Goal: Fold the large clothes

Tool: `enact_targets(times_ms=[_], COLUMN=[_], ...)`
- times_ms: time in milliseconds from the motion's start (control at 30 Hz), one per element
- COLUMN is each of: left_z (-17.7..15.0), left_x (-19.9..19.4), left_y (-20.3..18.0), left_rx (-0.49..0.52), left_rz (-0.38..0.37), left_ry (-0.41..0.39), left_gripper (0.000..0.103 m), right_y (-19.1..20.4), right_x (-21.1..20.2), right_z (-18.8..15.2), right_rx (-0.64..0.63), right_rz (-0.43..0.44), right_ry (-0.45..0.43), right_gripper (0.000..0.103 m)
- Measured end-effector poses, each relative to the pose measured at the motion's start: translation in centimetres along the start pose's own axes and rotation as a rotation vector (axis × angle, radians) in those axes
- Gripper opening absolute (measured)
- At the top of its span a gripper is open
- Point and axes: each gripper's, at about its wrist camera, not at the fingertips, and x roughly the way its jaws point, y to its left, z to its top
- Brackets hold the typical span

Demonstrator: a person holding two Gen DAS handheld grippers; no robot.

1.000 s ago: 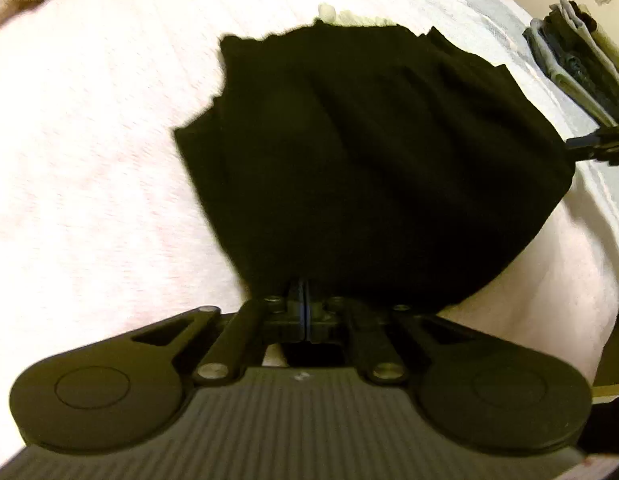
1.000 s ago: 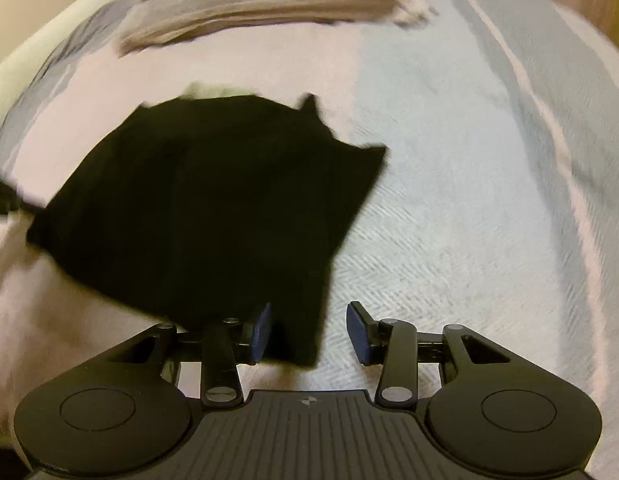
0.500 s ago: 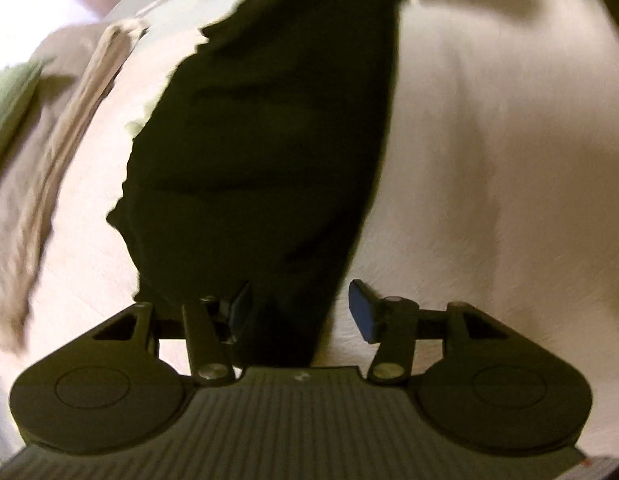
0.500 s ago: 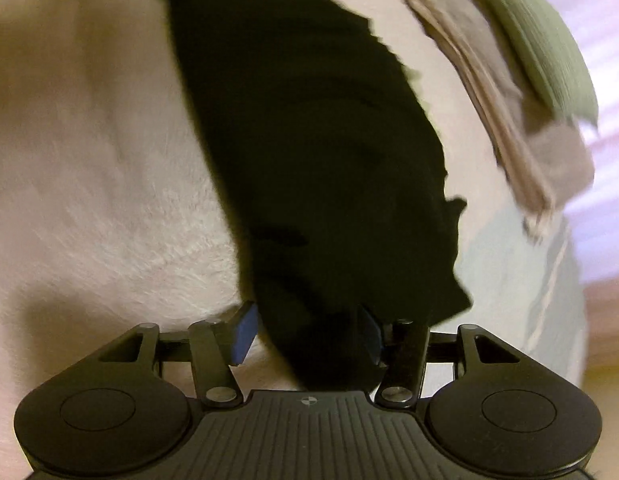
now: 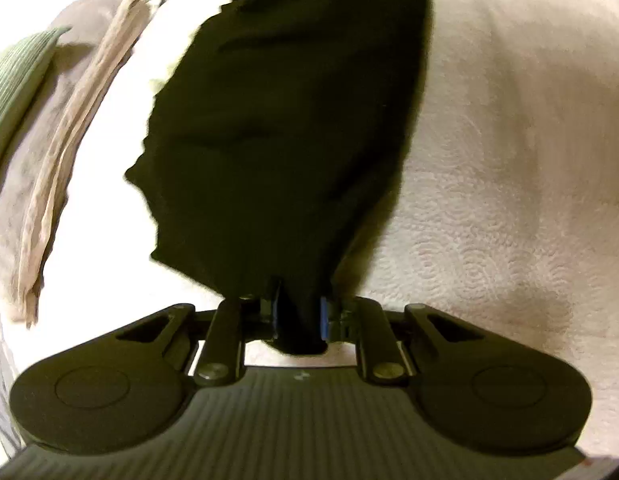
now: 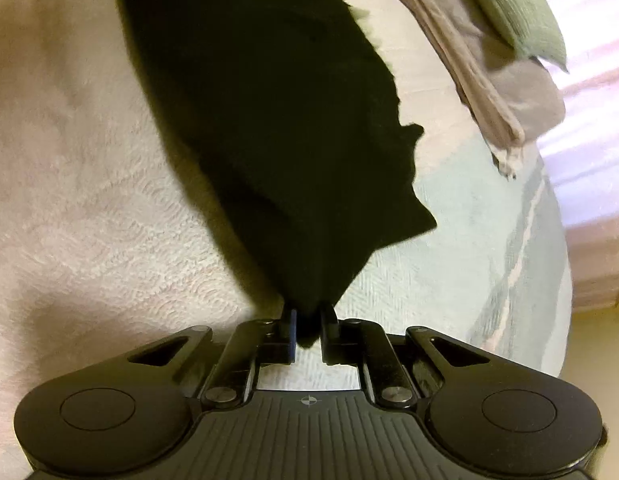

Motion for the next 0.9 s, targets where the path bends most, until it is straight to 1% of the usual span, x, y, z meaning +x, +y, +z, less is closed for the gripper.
enact_targets(times_ms=[33,67,133,200,267,367,433,500,533,600,700,767,833,900], left_z=[-0.1,-0.1,-0.1,0.2,0.6,1.1,1.5,2.1,2.5,3.0,3.1,3.0,2.7,2.3], left_x=[-0.4,-0.8,-2.0,-3.2,-4.7,-6.8,-8.3,-9.5,-10.0,-10.8,-11.6,-12.0,-12.3,-12.6], left_y=[0.3,0.5,1.1,1.9,2.6,4.5,5.6,6.4,6.7,7.3,8.7,9.4,10.0,10.6], left_rx=[-0.013,-0.025,-0.072,-0.153,-0.261,-0.521,-0.689,-0.815,-0.855,-0.914,-1.011,-1.036,-1.013,-0.958], left_rz=[-0.001,-0.003,-0.011,-0.028,-0.029,-0.058,-0.07,-0.092,-0.098,-0.116,-0.16,-0.176,-0.2,-0.22], left_ry=[0.013,0.028,0.055,0.078,0.093,0.105,0.1,0.084,0.074,0.06,0.023,0.007,-0.01,-0.035], left_gripper=[0.014,0.014,0.014,0.016,0.016,0.017,0.019,0.021,0.022,0.026,0.031,0.039,0.04,0.041], right_y=[-0.1,-0.3,-1.0,-1.8,-2.7,-4.9,-6.2,-7.1,-7.4,-8.1,-8.2,-7.5,-7.2,-6.3], right_x=[-0.5,-1.1,-2.7,-4.4,-5.9,-7.7,-8.7,-9.5,-10.0,-10.7,-12.1,-13.6,-14.3,-15.8], right_z=[0.5,0.6,0.6,0.8,1.2,1.7,2.0,2.3,2.5,3.0,4.2,5.5,7.1,8.7], right_rx=[0.015,0.034,0.091,0.166,0.28,0.549,0.76,0.94,1.025,1.177,1.371,1.438,1.453,1.461], right_rz=[0.009,0.012,0.038,0.06,0.11,0.204,0.265,0.316,0.333,0.348,0.333,0.295,0.257,0.206], right_ry=[0.025,0.042,0.035,0.031,0.026,0.014,-0.001,-0.011,-0.014,-0.021,-0.019,-0.021,-0.016,0.008], right_gripper=[0.018,0.028,0.04,0.046,0.048,0.049,0.05,0.05,0.05,0.051,0.051,0.051,0.051,0.052])
